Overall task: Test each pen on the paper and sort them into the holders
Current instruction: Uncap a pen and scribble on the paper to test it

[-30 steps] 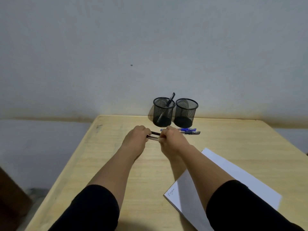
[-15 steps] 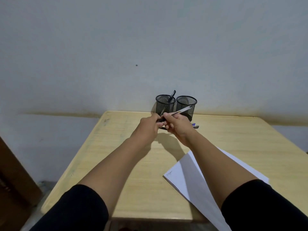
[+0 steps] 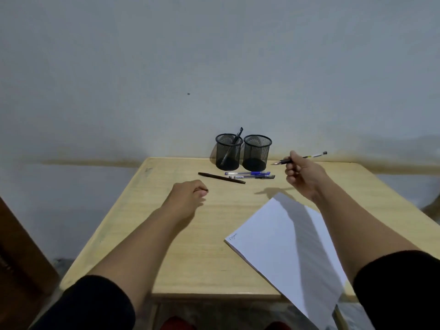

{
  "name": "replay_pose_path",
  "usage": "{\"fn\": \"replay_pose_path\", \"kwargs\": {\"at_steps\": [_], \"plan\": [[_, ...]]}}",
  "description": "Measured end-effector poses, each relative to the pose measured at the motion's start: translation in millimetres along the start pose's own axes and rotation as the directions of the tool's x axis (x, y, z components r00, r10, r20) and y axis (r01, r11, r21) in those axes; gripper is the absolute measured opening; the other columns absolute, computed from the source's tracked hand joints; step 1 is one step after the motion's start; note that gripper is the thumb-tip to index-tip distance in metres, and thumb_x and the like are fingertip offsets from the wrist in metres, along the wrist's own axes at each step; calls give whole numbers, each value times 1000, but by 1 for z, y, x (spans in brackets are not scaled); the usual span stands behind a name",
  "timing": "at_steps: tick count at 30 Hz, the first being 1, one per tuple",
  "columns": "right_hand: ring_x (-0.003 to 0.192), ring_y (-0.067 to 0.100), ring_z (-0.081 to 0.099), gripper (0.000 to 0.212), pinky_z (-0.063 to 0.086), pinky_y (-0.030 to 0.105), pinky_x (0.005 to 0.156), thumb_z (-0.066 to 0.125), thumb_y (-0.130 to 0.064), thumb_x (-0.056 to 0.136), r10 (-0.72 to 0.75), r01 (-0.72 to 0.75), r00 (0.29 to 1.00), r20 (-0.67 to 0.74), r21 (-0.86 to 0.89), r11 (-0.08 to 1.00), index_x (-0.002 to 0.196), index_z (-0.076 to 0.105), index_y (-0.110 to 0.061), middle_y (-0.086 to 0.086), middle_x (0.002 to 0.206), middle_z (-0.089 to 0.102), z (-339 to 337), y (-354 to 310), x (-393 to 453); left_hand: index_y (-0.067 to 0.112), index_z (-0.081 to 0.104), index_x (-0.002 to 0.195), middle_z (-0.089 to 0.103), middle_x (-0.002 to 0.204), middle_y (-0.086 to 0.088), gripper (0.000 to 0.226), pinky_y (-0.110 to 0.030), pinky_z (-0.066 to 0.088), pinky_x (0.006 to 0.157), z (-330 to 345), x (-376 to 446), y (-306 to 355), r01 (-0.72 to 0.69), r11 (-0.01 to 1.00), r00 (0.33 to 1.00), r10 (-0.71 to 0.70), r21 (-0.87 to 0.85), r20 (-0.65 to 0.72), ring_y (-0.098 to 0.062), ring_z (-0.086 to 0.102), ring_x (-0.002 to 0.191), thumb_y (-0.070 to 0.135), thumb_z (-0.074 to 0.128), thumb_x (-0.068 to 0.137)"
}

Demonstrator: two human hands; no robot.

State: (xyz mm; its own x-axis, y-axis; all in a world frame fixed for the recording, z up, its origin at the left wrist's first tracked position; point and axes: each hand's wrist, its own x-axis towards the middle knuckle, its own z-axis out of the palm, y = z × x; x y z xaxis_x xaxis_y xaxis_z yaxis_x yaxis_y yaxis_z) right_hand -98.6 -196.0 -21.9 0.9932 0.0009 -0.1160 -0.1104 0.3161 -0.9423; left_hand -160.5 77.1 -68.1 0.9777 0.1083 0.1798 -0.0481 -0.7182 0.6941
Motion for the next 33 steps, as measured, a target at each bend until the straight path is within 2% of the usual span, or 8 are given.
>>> {"fn": "replay_pose_path", "kwargs": {"at_steps": [3, 7, 9, 14, 20, 26, 29, 33], "plan": [[39, 4, 46, 25, 32, 13, 35, 45, -23, 98, 31, -32, 996, 86, 13, 999, 80, 56, -9, -4, 47, 53, 18, 21, -4, 4, 69, 104, 58, 94, -4, 19, 2, 43, 56, 25, -1, 15, -73, 997, 996, 74, -15, 54, -5, 55, 74, 5, 55, 91], [47, 5, 54, 20, 38, 14, 40, 47, -21, 97, 61, -54, 991, 116, -65, 996, 87, 60, -10, 2, 63, 61, 20, 43, -16, 19, 69, 110, 68, 107, -1, 24, -25, 46, 87, 46, -3, 8, -92, 985, 991, 76, 143, 113, -16, 59, 102, 21, 63, 87], [51, 6, 55, 13, 39, 14, 43, 56, -18, 92, 51, -38, 996, 80, -167, 985, 84, 62, -11, 3, 68, 60, 20, 52, -25, 22, 67, 113, 69, 109, 2, 28, -31, 45, 93, 47, -6, 6, -104, 980, 992, 90, 172, 83, -17, 56, 110, 23, 64, 85], [56, 13, 44, 6, 35, 22, 52, 63, -14, 86, 0, 16, 999, 45, -363, 932, 82, 62, -11, 4, 63, 52, 27, 68, -62, 23, 69, 106, 61, 104, 7, 20, 8, 31, 71, 43, -28, 13, -185, 982, 982, 184, 45, 45, 0, 46, 94, 18, 62, 87], [51, 9, 45, 15, 34, 18, 47, 60, -12, 84, -34, 73, 996, 87, -487, 871, 71, 64, -14, -4, 56, 54, 33, 87, -86, 27, 73, 91, 66, 94, 11, 11, -18, 37, 79, 40, -56, 4, -244, 969, 952, 232, 37, 202, -6, 52, 95, 26, 68, 82], [57, 11, 49, 17, 39, 26, 58, 52, -18, 85, -127, 177, 984, 122, -690, 702, 72, 61, -11, -5, 58, 57, 36, 100, -88, 29, 75, 92, 70, 93, 11, 12, -9, 38, 76, 41, -59, -2, -249, 968, 948, 247, -14, 199, -5, 55, 92, 26, 69, 81], [66, 15, 56, 17, 43, 28, 63, 51, -17, 85, -201, 270, 961, 187, -775, 572, 77, 63, -9, 2, 69, 63, 36, 102, -89, 30, 74, 95, 71, 94, 11, 15, -16, 42, 81, 40, -60, -2, -263, 964, 941, 264, -33, 213, -5, 54, 93, 26, 69, 82], [66, 18, 58, 15, 44, 27, 60, 53, -15, 85, -239, 327, 942, 235, -800, 504, 77, 64, -9, 6, 70, 66, 36, 106, -89, 29, 74, 97, 71, 96, 9, 16, -20, 42, 83, 40, -59, -3, -280, 960, 936, 279, -26, 215, -6, 54, 95, 25, 68, 83]]}}
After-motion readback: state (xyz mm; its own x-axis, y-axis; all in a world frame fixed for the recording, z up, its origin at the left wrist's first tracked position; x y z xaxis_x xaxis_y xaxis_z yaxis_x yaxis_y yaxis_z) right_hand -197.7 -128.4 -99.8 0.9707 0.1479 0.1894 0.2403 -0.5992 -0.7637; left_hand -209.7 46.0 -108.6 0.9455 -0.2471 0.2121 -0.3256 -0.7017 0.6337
